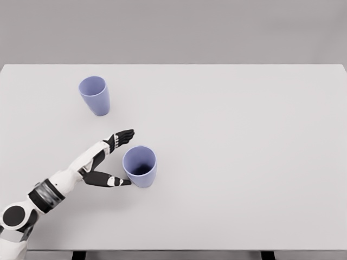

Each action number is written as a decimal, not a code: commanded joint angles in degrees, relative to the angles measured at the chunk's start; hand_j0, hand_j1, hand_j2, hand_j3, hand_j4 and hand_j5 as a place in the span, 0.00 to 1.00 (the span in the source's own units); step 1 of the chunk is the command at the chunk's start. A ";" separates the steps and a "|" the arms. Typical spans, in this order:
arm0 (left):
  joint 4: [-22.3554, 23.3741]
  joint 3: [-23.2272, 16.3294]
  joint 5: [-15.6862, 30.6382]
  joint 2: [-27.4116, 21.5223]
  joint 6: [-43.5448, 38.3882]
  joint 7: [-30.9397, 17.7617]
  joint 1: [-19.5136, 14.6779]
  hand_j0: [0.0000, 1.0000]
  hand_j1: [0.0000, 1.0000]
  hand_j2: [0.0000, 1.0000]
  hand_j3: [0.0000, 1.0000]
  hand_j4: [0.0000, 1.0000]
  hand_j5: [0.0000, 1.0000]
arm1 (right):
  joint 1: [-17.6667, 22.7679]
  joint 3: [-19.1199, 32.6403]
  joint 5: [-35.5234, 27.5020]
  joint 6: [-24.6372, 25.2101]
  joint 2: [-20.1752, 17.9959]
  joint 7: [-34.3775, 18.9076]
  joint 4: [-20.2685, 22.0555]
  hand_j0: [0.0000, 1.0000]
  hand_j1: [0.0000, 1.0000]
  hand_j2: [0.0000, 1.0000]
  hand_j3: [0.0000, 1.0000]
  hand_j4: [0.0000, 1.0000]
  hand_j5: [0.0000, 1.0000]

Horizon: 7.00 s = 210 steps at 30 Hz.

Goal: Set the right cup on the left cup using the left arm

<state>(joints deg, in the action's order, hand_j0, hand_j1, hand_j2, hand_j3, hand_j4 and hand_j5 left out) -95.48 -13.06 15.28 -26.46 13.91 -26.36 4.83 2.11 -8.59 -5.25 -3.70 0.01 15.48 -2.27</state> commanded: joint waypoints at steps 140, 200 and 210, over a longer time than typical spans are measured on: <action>-5.68 0.49 2.04 1.14 -6.80 0.00 -12.22 0.73 0.73 0.73 0.73 0.73 0.73 | 0.00 -0.02 -0.03 -0.08 -0.01 -0.01 -0.01 1.00 1.00 1.00 1.00 1.00 1.00; 16.55 4.10 2.74 1.14 -6.80 -0.09 -31.90 0.71 0.71 0.71 0.71 0.71 0.71 | 0.00 0.06 -0.03 0.01 -0.01 -0.01 -0.01 1.00 1.00 1.00 1.00 1.00 1.00; 21.30 4.10 2.65 1.14 -6.80 -0.09 -34.10 0.71 0.71 0.71 0.71 0.71 0.71 | 0.00 -0.02 -0.03 0.01 -0.01 -0.01 -0.01 1.00 1.00 1.00 1.00 1.00 1.00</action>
<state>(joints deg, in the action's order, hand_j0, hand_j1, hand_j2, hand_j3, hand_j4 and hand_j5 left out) -75.07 -8.95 17.60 -25.28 7.15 -26.44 -29.27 2.11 -8.59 -5.25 -3.72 0.01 15.48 -2.27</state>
